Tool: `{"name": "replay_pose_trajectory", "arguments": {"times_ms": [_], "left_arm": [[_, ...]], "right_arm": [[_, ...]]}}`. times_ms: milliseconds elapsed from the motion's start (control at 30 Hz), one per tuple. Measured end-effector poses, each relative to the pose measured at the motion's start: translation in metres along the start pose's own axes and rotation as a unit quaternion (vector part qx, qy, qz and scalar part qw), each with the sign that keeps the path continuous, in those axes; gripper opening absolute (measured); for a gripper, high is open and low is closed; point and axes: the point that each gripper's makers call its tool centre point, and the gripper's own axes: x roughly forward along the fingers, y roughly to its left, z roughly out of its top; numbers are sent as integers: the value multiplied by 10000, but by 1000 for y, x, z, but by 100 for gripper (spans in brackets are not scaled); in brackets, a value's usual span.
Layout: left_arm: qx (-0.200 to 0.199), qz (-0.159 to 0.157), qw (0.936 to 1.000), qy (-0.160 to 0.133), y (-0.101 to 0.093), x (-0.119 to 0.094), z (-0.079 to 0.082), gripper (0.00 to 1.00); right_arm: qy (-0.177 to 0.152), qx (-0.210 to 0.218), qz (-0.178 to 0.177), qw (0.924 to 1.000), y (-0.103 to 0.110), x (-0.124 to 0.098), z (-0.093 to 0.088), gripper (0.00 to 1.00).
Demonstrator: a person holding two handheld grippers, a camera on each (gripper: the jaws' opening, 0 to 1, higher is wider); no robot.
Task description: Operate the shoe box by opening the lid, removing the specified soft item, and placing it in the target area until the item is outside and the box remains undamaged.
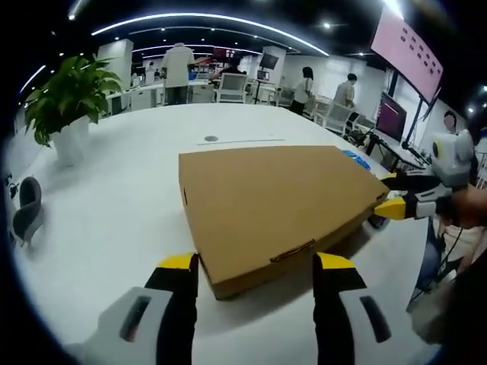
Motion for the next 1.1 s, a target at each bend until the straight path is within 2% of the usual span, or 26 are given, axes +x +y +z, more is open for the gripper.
{"name": "replay_pose_trajectory", "arguments": {"times_ms": [267,400,600,933,967,1033,1100], "left_arm": [[54,4,10000,4,-2,3,2,60],[262,83,9996,30,-1,4,0,58],[205,46,9998,22,-1,2,0,59],[258,-3,9997,33,-1,-5,0,58],[315,23,9995,47,-2,-8,0,59],[353,-6,9994,-2,-3,-14,2,61],[342,-21,9993,-135,-3,-21,8,63]], "right_arm": [[-3,29,-55,10000,-3,-2,-1,53],[1,33,-61,10000,-3,-2,-2,53],[97,36,-32,9999,-2,-2,-5,54],[63,83,-37,9999,-3,-6,-3,54],[50,112,-40,9999,-5,-7,-3,54],[-221,539,-58,9983,-11,-11,4,60],[-309,804,20,9963,-14,-17,8,64]]}}
